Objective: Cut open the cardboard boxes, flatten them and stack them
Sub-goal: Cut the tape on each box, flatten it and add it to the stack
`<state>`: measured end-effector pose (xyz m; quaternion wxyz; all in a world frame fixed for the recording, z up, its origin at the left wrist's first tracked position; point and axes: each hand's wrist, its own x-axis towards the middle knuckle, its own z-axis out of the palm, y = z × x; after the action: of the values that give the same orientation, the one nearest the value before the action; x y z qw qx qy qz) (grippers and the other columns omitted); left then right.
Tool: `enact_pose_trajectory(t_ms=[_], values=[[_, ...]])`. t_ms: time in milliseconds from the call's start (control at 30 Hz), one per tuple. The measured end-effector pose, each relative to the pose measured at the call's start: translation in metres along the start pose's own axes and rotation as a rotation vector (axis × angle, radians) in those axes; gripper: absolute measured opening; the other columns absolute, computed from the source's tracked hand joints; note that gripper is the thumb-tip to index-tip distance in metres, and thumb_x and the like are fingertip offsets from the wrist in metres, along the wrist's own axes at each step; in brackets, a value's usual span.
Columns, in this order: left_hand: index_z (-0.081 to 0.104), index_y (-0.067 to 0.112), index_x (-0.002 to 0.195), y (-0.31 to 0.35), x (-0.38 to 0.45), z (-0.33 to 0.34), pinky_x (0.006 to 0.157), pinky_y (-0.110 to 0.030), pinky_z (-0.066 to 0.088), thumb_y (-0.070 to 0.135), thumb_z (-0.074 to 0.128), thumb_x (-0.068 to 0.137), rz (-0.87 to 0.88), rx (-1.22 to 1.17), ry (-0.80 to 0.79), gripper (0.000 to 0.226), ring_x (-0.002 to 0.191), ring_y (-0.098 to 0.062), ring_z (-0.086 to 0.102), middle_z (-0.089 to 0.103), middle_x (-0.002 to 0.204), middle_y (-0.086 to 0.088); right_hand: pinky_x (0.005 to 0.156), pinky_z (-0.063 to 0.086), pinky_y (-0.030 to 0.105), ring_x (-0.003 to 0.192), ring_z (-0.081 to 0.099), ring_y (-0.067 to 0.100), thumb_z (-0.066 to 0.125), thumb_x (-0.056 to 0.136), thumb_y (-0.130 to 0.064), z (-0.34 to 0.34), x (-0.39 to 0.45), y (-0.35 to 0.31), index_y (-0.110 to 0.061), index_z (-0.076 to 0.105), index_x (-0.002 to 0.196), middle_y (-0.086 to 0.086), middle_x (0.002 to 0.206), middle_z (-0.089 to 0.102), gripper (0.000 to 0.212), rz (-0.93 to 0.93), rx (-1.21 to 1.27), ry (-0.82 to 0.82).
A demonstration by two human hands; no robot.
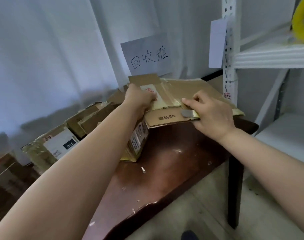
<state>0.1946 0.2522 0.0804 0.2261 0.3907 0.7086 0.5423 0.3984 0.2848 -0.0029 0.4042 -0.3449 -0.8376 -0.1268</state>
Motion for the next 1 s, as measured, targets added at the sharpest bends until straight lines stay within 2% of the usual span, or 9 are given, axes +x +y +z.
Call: enact_pose_trajectory(t_ms=[100, 167, 233, 367, 467, 567, 733, 867, 1000], values=[[0.052, 0.003, 0.104, 0.011, 0.005, 0.004, 0.055, -0.031, 0.058, 0.015, 0.051, 0.091, -0.039, -0.488, 0.041, 0.017, 0.068, -0.025, 0.070, 0.065, 0.094, -0.016, 0.051, 0.044, 0.029, 0.066, 0.062, 0.033, 0.079, 0.069, -0.013, 0.008, 0.018, 0.017, -0.016, 0.071, 0.110, 0.006, 0.093, 0.061, 0.042, 0.080, 0.076, 0.076], [0.052, 0.003, 0.109, 0.006, 0.008, 0.007, 0.049, -0.025, 0.054, 0.013, 0.032, 0.099, -0.046, -0.524, 0.093, 0.025, 0.061, -0.019, 0.068, 0.065, 0.093, -0.013, 0.056, 0.044, 0.031, 0.072, 0.062, 0.035, 0.072, 0.078, -0.018, 0.014, 0.032, 0.026, -0.018, 0.069, 0.114, 0.005, 0.098, 0.060, 0.036, 0.163, 0.100, 0.070], [0.057, 0.004, 0.106, -0.008, 0.009, 0.016, 0.056, -0.028, 0.052, 0.006, 0.030, 0.096, 0.136, -0.213, 0.060, 0.029, 0.070, -0.018, 0.065, 0.064, 0.094, -0.010, 0.058, 0.040, 0.029, 0.075, 0.061, 0.035, 0.067, 0.084, -0.022, 0.021, 0.043, 0.034, -0.021, 0.067, 0.118, 0.003, 0.103, 0.058, 0.035, 0.197, 0.089, 0.073], [0.064, 0.012, 0.114, -0.042, 0.026, 0.049, 0.091, -0.034, 0.048, 0.013, 0.043, 0.093, 0.719, 0.832, -0.132, 0.031, 0.107, -0.024, 0.057, 0.062, 0.113, -0.008, 0.062, 0.039, 0.031, 0.080, 0.059, 0.035, 0.063, 0.089, -0.028, 0.038, 0.061, 0.042, -0.023, 0.062, 0.126, 0.003, 0.108, 0.056, 0.037, 0.231, 0.064, 0.030], [0.053, 0.015, 0.132, -0.062, 0.055, 0.075, 0.113, -0.047, 0.026, 0.022, 0.044, 0.093, 0.839, 1.321, -0.235, 0.041, 0.136, -0.034, 0.033, 0.049, 0.137, -0.013, 0.062, 0.038, 0.032, 0.080, 0.059, 0.036, 0.062, 0.090, -0.030, 0.052, 0.071, 0.048, -0.022, 0.060, 0.129, 0.004, 0.109, 0.054, 0.039, 0.232, 0.032, 0.008], [0.047, 0.015, 0.139, -0.072, 0.081, 0.091, 0.118, -0.050, 0.005, 0.023, 0.046, 0.095, 0.843, 1.548, -0.258, 0.045, 0.145, -0.034, 0.017, 0.037, 0.149, -0.014, 0.062, 0.036, 0.030, 0.081, 0.059, 0.034, 0.061, 0.090, -0.031, 0.071, 0.080, 0.055, -0.023, 0.058, 0.131, 0.003, 0.110, 0.053, 0.041, 0.231, 0.011, -0.021], [0.053, 0.020, 0.134, -0.073, 0.113, 0.114, 0.114, -0.056, -0.011, 0.031, 0.044, 0.098, 0.867, 1.792, -0.229, 0.039, 0.146, -0.035, 0.014, 0.040, 0.148, -0.012, 0.066, 0.043, 0.033, 0.083, 0.059, 0.031, 0.059, 0.092, -0.032, 0.099, 0.094, 0.065, -0.025, 0.055, 0.133, 0.000, 0.113, 0.051, 0.042, 0.245, 0.004, -0.060], [0.056, 0.025, 0.131, -0.079, 0.128, 0.111, 0.114, -0.048, 0.010, 0.036, 0.045, 0.097, 0.757, 1.942, -0.229, 0.037, 0.142, -0.030, 0.025, 0.047, 0.144, -0.002, 0.063, 0.041, 0.029, 0.084, 0.059, 0.029, 0.059, 0.092, -0.032, 0.118, 0.103, 0.071, -0.025, 0.055, 0.133, -0.002, 0.117, 0.052, 0.042, 0.259, -0.010, -0.073], [0.059, 0.026, 0.127, -0.088, 0.134, 0.095, 0.102, -0.037, 0.023, 0.039, 0.046, 0.097, 0.780, 1.927, -0.186, 0.035, 0.135, -0.022, 0.032, 0.051, 0.139, 0.001, 0.068, 0.048, 0.035, 0.085, 0.059, 0.033, 0.060, 0.090, -0.031, 0.133, 0.107, 0.070, -0.026, 0.057, 0.131, -0.001, 0.118, 0.052, 0.041, 0.287, 0.007, -0.093]])
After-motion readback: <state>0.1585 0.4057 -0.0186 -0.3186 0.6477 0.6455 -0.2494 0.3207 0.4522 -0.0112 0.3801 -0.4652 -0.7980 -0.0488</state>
